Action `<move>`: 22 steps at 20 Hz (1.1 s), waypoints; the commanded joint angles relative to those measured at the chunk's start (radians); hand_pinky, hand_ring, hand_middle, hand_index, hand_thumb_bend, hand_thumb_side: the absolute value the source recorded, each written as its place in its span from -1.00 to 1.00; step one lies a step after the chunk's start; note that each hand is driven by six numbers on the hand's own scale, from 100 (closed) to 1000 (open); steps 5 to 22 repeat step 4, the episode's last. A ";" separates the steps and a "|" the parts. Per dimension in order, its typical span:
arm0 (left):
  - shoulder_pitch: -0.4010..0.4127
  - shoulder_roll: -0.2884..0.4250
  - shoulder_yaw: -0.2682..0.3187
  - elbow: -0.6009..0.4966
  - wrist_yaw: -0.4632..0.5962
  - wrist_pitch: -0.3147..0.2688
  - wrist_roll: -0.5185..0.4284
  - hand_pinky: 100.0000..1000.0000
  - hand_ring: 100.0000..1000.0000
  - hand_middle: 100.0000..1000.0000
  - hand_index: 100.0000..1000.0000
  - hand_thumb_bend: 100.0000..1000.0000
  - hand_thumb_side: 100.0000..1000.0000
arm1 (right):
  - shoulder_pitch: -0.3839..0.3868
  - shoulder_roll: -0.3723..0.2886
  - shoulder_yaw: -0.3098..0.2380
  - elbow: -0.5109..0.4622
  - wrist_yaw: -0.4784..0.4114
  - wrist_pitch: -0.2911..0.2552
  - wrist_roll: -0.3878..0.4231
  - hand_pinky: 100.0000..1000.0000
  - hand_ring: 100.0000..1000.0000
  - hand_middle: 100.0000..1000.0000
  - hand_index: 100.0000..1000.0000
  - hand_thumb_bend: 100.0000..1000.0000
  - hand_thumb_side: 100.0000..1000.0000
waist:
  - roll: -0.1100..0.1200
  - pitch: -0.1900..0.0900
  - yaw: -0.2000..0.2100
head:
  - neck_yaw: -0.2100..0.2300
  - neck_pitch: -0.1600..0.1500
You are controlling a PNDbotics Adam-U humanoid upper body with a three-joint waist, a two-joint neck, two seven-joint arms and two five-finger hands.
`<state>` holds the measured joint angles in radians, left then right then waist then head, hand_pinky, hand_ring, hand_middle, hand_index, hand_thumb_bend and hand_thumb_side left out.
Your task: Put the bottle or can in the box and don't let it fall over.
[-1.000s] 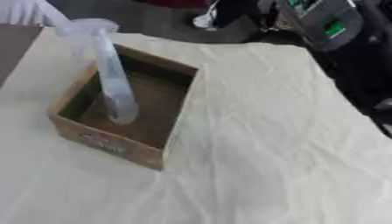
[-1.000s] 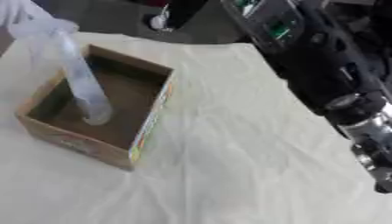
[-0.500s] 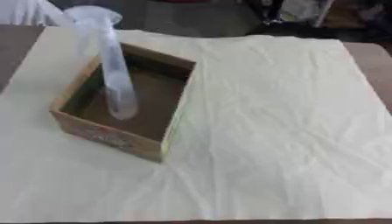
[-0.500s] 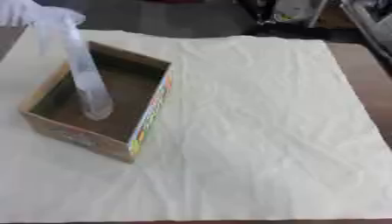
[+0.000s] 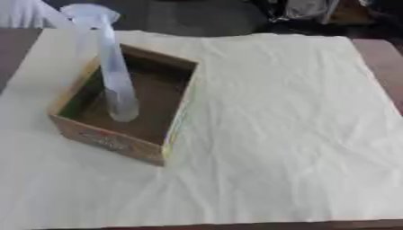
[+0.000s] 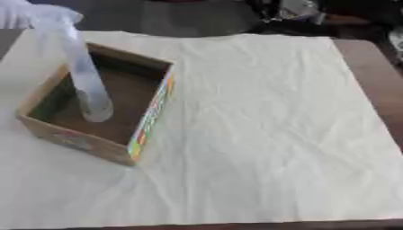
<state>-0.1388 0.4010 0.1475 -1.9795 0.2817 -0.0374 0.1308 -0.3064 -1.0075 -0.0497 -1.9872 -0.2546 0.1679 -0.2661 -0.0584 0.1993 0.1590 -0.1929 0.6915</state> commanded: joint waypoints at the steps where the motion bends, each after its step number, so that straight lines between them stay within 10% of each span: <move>1: -0.002 0.035 0.015 -0.021 -0.004 -0.007 0.014 0.66 0.03 0.23 0.36 -1.00 0.41 | 0.031 0.016 -0.030 -0.013 0.006 -0.041 -0.060 0.37 0.53 0.59 0.73 -1.00 -0.40 | 0.006 -0.013 -0.009 | 0.021 -0.009; 22: -0.004 0.037 0.014 -0.021 -0.007 -0.008 0.016 0.65 0.03 0.23 0.36 -1.00 0.41 | 0.073 0.067 -0.032 -0.013 0.002 -0.067 -0.064 0.37 0.51 0.58 0.73 -1.00 -0.49 | 0.008 -0.011 -0.021 | 0.036 -0.009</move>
